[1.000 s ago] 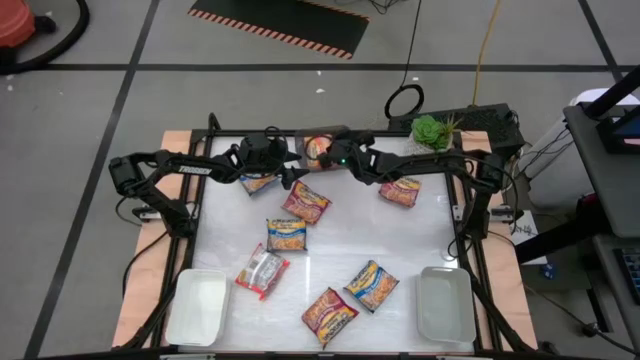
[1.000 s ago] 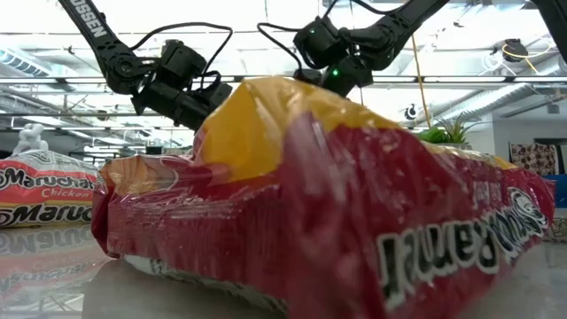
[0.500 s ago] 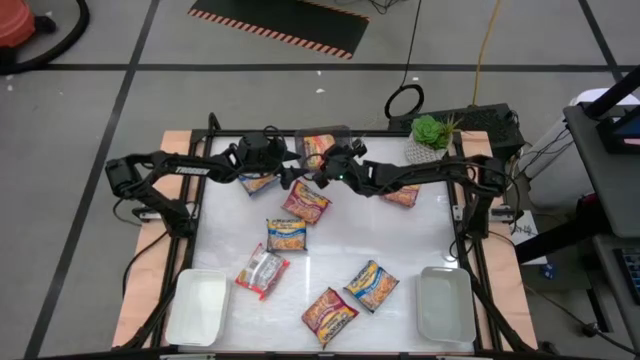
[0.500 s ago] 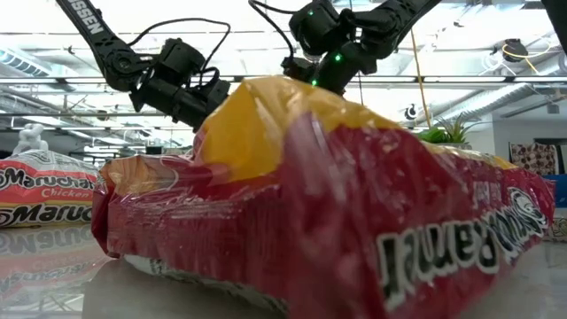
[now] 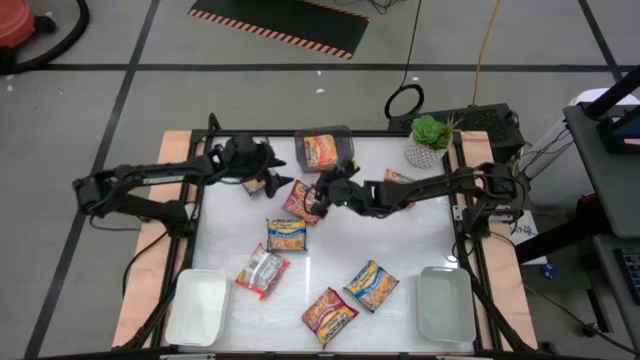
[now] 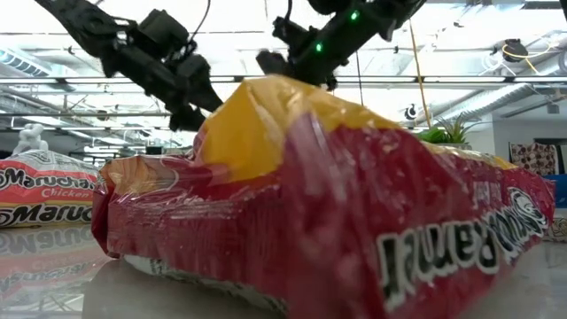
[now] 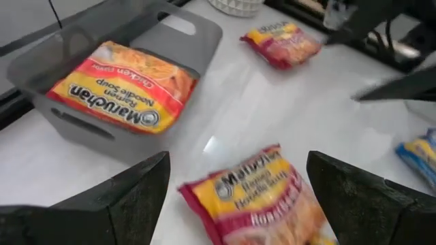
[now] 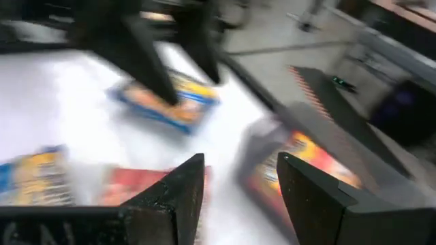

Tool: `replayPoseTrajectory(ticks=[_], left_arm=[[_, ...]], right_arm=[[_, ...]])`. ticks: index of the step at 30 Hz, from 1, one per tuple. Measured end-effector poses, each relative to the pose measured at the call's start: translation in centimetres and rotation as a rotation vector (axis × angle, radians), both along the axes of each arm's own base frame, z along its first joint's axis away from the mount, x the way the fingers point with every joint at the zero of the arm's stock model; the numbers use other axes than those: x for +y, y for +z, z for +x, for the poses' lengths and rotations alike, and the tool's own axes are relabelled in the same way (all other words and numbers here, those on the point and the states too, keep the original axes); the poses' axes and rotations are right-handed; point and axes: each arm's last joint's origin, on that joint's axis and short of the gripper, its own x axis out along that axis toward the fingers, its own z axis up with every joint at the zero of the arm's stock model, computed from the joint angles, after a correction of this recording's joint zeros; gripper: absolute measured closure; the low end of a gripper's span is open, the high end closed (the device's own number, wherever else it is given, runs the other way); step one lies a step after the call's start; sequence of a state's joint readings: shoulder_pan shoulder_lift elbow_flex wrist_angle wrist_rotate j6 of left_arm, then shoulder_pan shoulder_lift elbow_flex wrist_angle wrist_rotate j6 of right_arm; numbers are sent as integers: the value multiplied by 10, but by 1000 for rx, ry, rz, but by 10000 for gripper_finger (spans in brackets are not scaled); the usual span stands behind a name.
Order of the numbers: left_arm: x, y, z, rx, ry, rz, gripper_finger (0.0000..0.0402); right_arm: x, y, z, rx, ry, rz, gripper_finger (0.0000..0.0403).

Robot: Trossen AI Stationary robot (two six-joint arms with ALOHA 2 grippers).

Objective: Sort Maruchan noodles
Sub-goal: Put the orange noodle pack into the black bin

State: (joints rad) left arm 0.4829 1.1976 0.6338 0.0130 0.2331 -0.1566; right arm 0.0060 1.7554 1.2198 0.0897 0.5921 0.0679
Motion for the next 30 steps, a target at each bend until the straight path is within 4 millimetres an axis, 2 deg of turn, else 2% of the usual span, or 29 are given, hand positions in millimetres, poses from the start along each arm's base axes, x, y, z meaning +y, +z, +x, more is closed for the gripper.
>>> replayPoseTrajectory(ticks=[4,9,14,20,25,30], left_arm=[[-17,9,-10,44,-59,50,55],[-33,15,-14,59,-76,67,55],[-44,15,-12,72,-110,97,55],[-47,17,-10,53,-126,111,55],[-46,21,-7,6,-125,132,55],[-46,22,-7,0,-142,168,55]], right_arm=[[23,0,2,15,178,23,225],[42,0,6,-28,293,55,225],[50,-1,6,-40,301,79,225],[72,-15,8,-12,347,96,225],[87,-42,14,48,387,102,225],[97,-55,25,-21,512,117,225]])
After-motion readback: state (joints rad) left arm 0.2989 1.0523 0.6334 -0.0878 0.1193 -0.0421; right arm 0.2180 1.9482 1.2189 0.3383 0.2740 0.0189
